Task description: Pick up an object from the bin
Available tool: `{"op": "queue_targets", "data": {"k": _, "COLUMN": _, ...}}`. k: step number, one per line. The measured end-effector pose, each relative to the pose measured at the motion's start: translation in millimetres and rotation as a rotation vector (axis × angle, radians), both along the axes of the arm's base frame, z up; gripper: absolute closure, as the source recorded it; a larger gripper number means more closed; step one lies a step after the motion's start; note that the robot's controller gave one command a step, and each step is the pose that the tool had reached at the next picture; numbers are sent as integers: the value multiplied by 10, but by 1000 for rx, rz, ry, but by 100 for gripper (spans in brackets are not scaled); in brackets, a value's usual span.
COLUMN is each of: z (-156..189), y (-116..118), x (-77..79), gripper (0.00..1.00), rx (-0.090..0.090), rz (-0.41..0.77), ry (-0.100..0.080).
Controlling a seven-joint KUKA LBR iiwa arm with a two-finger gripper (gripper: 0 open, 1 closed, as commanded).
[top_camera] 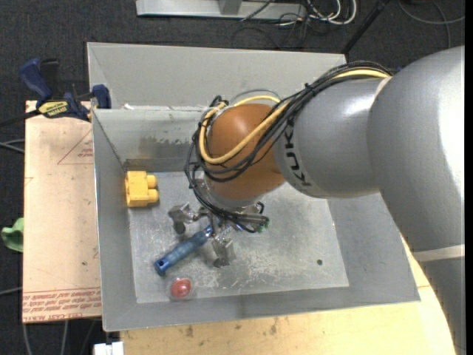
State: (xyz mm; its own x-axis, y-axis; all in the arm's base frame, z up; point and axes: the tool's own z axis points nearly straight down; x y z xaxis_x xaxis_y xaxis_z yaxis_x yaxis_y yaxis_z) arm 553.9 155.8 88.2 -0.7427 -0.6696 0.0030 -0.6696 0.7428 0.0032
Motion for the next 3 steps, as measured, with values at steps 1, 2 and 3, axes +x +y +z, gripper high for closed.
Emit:
{"op": "queue_targets", "data": {"k": 1, "z": 25, "y": 0, "x": 15, "gripper": 100, "rx": 2, "rz": -2, "ry": -5}}
{"op": "queue_targets", "data": {"k": 2, "z": -148, "y": -927, "x": 301, "gripper": 100, "rx": 5, "rz": 168, "ry": -12}}
{"op": "queue_targets", "data": {"k": 3, "z": -180, "y": -541, "x": 997, "gripper": 100, "rx": 4, "rz": 312, "ry": 11}}
